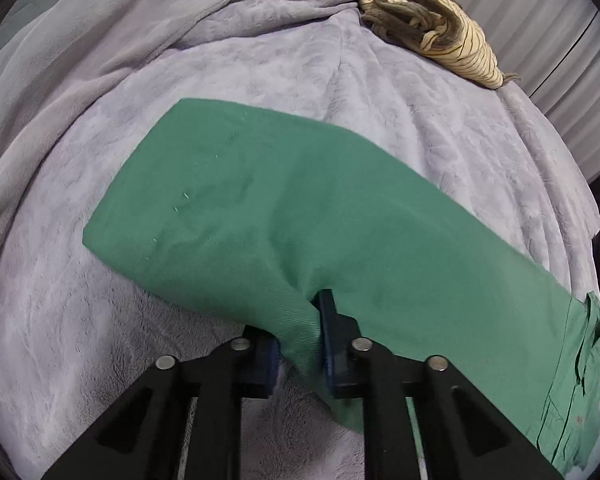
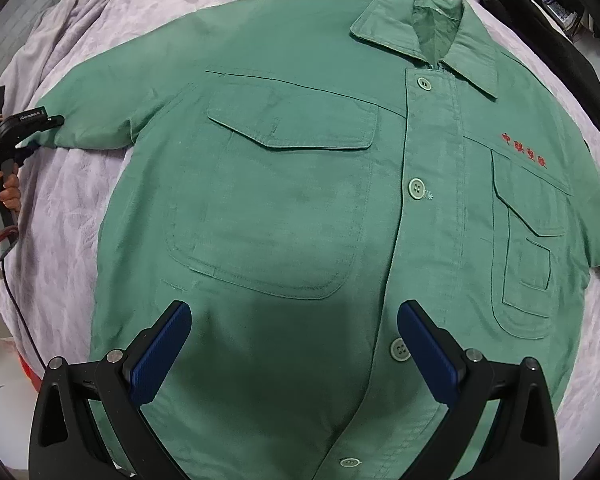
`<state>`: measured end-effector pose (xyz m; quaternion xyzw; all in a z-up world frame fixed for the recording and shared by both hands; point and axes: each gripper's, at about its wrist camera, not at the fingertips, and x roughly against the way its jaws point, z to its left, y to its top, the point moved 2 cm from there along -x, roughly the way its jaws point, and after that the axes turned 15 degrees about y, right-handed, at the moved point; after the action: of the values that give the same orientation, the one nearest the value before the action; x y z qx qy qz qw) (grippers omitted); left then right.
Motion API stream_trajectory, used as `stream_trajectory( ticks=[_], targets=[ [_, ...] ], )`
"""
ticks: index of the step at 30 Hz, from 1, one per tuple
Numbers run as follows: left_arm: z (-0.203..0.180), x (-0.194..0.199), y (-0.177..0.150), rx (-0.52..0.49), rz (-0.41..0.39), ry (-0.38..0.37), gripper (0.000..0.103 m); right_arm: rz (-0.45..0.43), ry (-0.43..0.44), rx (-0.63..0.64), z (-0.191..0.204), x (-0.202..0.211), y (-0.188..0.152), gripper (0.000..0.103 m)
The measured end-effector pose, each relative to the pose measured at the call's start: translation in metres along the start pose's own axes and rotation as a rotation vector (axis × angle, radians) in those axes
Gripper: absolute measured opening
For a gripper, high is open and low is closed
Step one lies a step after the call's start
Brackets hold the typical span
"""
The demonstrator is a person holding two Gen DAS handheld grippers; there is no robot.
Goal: Fold large clothes
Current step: 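Grasp the jacket's sleeve cuff with the left gripper, then fold the sleeve across the jacket front with the left gripper and release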
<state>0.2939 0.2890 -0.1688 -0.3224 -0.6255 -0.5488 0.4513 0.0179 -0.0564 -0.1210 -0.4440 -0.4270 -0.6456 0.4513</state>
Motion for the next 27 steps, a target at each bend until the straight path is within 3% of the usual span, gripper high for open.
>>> stream_trajectory(
  ticks=[4, 8, 14, 17, 19, 21, 24, 26, 27],
  targets=[
    [-0.01, 0.033, 0.008, -0.039, -0.111, -0.029, 0.007, -0.033, 0.007, 0.006, 0.007, 0.004, -0.004, 0.103],
    [-0.046, 0.092, 0.003, -0.166, -0.248, -0.116, 0.007, -0.08, 0.014, -0.011, 0.003, 0.013, -0.012, 0.103],
    [-0.178, 0.194, -0.038, -0.461, -0.429, -0.302, 0.007, -0.155, 0.016, -0.093, -0.032, 0.035, -0.024, 0.103],
    [-0.249, 0.224, -0.082, -0.591, -0.427, -0.399, 0.007, -0.213, 0.01, -0.159, -0.061, 0.057, -0.028, 0.103],
    [-0.299, 0.231, -0.12, -0.677, -0.385, -0.438, 0.008, -0.256, -0.007, -0.202, -0.083, 0.072, -0.03, 0.103],
    [-0.341, 0.224, -0.166, -0.773, -0.343, -0.42, 0.008, -0.289, -0.025, -0.248, -0.108, 0.085, -0.034, 0.103],
    [-0.378, 0.194, -0.223, -0.905, -0.321, -0.304, 0.008, -0.302, -0.043, -0.325, -0.148, 0.094, -0.042, 0.103],
    [-0.38, 0.17, -0.251, -0.967, -0.298, -0.23, 0.021, -0.298, -0.041, -0.371, -0.17, 0.095, -0.048, 0.103],
    [-0.381, 0.159, -0.262, -0.987, -0.286, -0.2, 0.041, -0.297, -0.038, -0.386, -0.182, 0.096, -0.051, 0.103]
  ],
)
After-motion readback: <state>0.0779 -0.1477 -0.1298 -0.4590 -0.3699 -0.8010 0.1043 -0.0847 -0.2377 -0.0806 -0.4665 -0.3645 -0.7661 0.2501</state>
